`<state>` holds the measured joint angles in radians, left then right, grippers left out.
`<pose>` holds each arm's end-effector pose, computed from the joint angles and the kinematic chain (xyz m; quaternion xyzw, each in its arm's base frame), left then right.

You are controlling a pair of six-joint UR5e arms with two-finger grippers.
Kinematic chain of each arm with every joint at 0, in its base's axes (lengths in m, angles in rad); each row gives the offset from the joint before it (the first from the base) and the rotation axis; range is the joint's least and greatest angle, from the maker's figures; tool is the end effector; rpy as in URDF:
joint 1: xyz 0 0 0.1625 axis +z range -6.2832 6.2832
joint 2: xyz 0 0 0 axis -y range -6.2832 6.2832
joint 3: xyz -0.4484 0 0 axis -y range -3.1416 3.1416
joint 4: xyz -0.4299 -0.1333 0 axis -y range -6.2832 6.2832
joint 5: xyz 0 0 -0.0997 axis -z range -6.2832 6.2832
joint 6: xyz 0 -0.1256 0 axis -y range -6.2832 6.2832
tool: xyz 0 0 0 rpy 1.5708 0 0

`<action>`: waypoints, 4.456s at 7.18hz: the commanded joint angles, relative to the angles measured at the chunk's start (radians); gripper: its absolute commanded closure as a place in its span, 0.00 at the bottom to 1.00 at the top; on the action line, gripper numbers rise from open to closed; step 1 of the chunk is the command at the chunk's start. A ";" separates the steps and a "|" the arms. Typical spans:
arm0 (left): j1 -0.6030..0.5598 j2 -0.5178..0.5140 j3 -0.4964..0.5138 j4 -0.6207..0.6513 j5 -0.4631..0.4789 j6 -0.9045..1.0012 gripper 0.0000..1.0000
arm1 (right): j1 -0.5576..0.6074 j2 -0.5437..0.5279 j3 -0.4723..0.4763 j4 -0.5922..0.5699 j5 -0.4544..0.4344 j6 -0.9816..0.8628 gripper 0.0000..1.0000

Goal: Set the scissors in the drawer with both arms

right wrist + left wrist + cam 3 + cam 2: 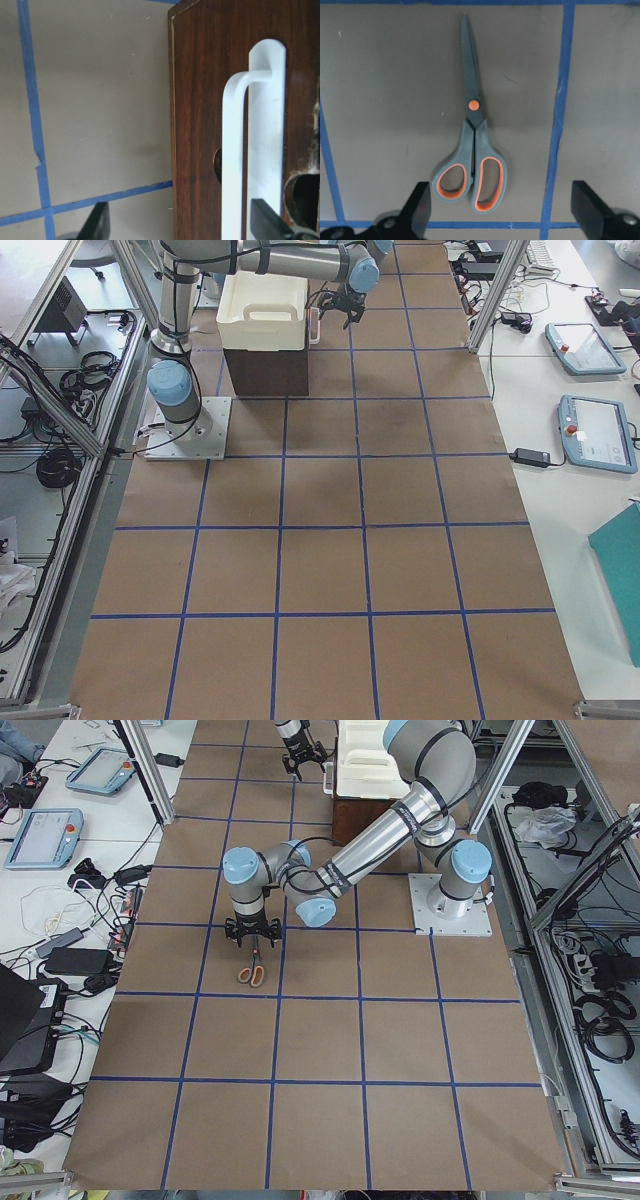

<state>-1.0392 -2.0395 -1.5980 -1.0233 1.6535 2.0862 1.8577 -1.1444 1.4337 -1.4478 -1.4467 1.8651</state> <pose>0.2421 -0.6542 0.2381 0.6998 0.7127 0.0332 0.0356 0.3236 -0.5707 0.2940 -0.7023 -0.6792 -0.1504 0.1510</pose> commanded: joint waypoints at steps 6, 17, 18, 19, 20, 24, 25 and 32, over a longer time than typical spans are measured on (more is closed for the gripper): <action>0.001 -0.019 0.000 0.009 0.008 0.003 0.00 | 0.001 0.041 0.008 0.092 0.011 0.002 0.00; 0.001 -0.100 -0.003 0.060 -0.003 0.128 0.00 | 0.005 0.089 0.013 0.086 0.014 -0.015 0.00; 0.002 -0.119 -0.003 0.101 -0.003 0.136 0.00 | 0.005 0.098 0.013 0.080 0.014 -0.015 0.00; 0.002 -0.128 -0.003 0.110 -0.003 0.150 0.00 | 0.005 0.098 0.013 0.079 0.014 -0.017 0.00; 0.001 -0.131 -0.003 0.112 -0.012 0.149 0.00 | 0.005 0.098 0.011 0.066 0.012 -0.023 0.00; 0.002 -0.137 -0.008 0.114 -0.055 0.141 0.00 | 0.005 0.089 0.010 -0.071 -0.004 -0.083 0.00; 0.004 -0.140 -0.008 0.114 -0.055 0.144 0.00 | 0.005 0.086 0.004 -0.085 -0.004 -0.084 0.00; 0.014 -0.151 -0.008 0.112 -0.061 0.156 0.11 | -0.002 0.097 -0.039 -0.186 -0.035 -0.142 0.00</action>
<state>-1.0253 -2.1904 -1.6060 -0.9111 1.5948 2.2403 1.8579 -1.0512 1.4135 -1.6308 -1.4789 1.7294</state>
